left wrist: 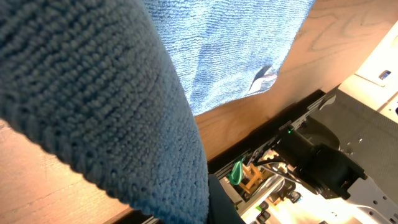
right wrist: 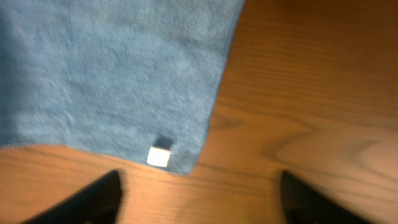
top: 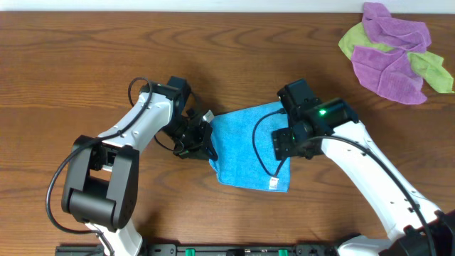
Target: Fold the cloth
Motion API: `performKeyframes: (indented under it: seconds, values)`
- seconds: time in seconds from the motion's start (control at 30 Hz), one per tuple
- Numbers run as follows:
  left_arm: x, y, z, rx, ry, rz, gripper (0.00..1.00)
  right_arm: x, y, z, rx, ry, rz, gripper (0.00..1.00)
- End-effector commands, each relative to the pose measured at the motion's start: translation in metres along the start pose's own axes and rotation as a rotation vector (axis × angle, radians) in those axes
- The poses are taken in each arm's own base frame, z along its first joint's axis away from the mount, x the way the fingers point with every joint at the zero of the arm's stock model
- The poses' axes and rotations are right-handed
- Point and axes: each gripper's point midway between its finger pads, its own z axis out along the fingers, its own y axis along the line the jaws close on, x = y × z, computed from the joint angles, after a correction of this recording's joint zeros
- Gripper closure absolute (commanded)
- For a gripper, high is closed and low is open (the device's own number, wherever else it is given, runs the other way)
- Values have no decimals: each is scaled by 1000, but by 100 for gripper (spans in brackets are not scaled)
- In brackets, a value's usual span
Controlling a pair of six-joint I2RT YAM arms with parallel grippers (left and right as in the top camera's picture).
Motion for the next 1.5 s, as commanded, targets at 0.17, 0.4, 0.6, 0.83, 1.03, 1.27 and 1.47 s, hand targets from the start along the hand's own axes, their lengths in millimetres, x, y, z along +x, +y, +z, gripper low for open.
performKeyframes:
  seconds: [0.17, 0.4, 0.6, 0.83, 1.03, 1.27, 1.47]
  values:
    - [6, -1, -2, -8, 4, -8, 94, -20, -1, -7, -18, -80, 6, 84]
    - [23, -8, 8, -35, 63, 18, 94, -20, -6, -7, 3, -80, 9, 73]
    - [29, -5, 9, -194, 20, 84, 94, -17, -9, -7, 20, -71, 9, 72]
    - [24, -1, -6, -261, -62, 107, 81, -19, -10, -7, 23, -76, 6, 53]
    - [20, 9, -9, -320, -80, 106, 5, -18, -9, -7, 19, -73, 4, 52]
    - [9, 26, -19, -420, -138, 81, 5, -12, 8, -7, -77, -42, -48, 55]
    - [-9, 32, -29, -427, -212, 75, 5, -13, 3, -7, -67, -45, -54, 52]
